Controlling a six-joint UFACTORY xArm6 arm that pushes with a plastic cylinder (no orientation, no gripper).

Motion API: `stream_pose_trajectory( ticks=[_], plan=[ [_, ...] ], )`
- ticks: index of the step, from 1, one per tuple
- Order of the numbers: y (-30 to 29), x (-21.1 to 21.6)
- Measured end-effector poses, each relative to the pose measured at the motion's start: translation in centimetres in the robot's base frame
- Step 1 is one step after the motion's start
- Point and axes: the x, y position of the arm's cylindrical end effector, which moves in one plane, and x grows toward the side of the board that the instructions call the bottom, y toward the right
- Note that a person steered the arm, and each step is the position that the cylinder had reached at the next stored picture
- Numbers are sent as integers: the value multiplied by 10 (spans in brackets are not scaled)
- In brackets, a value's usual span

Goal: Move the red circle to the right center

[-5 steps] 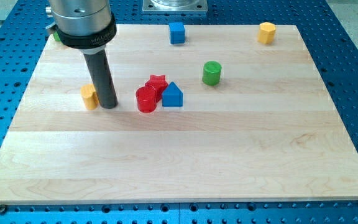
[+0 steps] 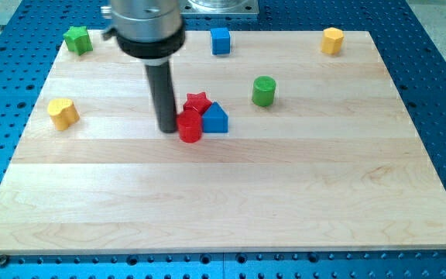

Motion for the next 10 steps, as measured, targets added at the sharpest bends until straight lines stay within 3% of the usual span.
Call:
stream_pose_trajectory(
  ticks=[2, 4, 5, 6, 8, 10],
  plan=[
    [68, 0],
    [20, 2],
    [20, 5],
    [35, 36],
    [145, 41],
    [124, 32]
  ],
)
